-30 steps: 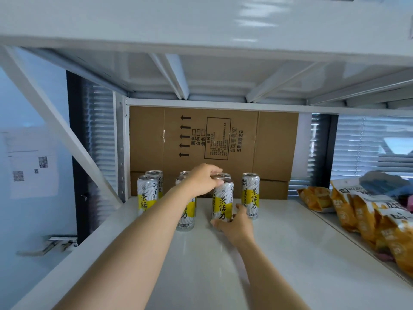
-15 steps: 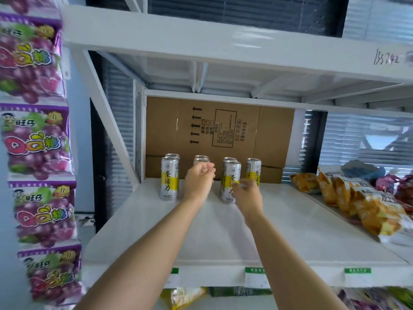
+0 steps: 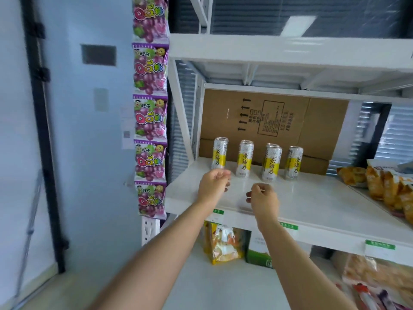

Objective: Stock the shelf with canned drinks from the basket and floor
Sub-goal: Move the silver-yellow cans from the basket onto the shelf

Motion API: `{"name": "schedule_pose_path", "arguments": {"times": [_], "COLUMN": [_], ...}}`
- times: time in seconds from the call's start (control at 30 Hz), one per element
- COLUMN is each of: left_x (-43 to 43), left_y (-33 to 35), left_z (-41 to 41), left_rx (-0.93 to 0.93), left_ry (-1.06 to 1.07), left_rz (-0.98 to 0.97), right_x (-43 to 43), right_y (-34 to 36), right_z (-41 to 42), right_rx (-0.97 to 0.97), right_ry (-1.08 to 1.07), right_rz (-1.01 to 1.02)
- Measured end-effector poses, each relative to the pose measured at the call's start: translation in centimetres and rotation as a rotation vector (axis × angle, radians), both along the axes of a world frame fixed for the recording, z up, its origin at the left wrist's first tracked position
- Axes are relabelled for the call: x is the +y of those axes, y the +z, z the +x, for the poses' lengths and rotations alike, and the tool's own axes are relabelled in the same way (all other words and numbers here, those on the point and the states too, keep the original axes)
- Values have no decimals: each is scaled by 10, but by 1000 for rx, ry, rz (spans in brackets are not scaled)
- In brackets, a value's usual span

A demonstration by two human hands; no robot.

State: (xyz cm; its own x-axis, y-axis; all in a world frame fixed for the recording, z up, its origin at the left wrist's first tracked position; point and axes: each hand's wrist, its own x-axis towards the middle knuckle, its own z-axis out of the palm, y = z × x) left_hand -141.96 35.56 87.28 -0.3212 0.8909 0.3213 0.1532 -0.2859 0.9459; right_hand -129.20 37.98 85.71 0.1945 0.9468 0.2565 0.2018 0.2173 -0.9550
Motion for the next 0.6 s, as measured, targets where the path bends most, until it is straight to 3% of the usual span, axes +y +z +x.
{"name": "schedule_pose_path", "arguments": {"times": [0.17, 0.37, 0.6], "left_x": [-89, -197, -339], "left_y": [-19, -54, -92], "left_z": [-25, -62, -164], "left_rx": [-27, -192, -280], "left_ry": [135, 339, 616], "left_rz": [-49, -55, -122], "right_x": [-67, -148, -254], "right_y": [-23, -54, -79], "right_z": [-20, -77, -170], "right_rx": [29, 78, 47], "right_ry": [150, 368, 654], "right_rz": [-3, -70, -153]}}
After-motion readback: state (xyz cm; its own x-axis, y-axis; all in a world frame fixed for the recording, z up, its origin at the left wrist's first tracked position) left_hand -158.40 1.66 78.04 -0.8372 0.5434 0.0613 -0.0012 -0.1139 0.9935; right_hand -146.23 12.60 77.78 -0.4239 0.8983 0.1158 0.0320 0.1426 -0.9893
